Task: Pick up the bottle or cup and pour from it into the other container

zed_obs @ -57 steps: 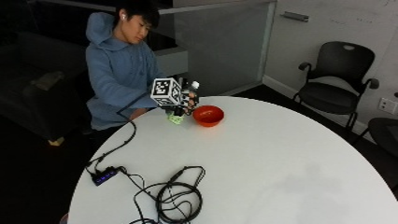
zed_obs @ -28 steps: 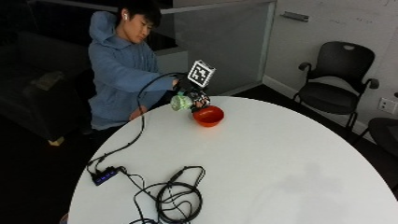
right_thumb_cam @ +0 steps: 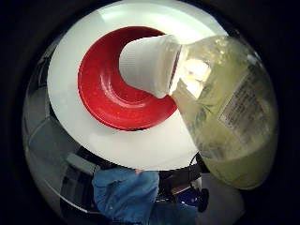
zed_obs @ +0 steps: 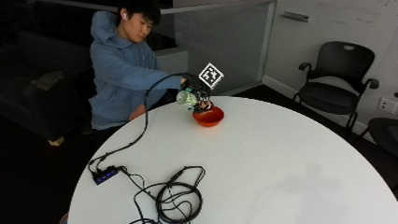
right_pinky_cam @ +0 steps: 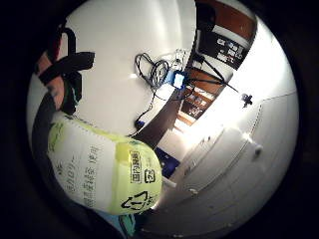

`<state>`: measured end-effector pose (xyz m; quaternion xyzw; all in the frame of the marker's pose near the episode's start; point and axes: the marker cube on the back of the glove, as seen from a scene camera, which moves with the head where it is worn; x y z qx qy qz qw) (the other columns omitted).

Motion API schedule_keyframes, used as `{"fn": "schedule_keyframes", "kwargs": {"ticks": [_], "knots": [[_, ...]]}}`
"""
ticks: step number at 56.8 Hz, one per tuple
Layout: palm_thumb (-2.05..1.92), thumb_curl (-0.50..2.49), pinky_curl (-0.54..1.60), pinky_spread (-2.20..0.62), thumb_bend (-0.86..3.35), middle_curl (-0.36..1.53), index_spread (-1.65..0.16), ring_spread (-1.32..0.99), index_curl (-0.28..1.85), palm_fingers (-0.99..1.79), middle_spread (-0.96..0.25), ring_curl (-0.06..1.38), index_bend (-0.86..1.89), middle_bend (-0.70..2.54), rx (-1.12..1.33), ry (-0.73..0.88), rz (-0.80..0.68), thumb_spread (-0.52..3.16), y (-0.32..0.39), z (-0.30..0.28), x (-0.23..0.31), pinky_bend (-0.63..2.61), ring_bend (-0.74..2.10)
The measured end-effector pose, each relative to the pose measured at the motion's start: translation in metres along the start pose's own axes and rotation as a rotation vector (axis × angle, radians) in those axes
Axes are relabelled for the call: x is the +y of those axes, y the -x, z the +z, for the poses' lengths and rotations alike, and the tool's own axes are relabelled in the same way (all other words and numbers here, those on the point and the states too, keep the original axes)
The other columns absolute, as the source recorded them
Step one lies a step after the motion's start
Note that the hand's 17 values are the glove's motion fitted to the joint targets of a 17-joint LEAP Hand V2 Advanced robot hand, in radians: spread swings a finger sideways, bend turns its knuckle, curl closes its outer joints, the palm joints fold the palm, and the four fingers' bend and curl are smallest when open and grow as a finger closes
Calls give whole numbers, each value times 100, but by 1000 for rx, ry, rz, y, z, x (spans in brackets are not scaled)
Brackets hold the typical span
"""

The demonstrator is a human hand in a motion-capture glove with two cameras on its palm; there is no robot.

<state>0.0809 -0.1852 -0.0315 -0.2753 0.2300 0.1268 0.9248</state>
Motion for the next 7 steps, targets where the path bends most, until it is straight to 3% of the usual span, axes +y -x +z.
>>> {"fn": "schedule_keyframes", "kwargs": {"ticks": [7], "knots": [[105, 73, 41, -23, -4, 53, -15, -20, 29, 110, -8, 48, 11, 33, -14, 2, 97, 13, 1, 1, -5, 47, 45]]}}
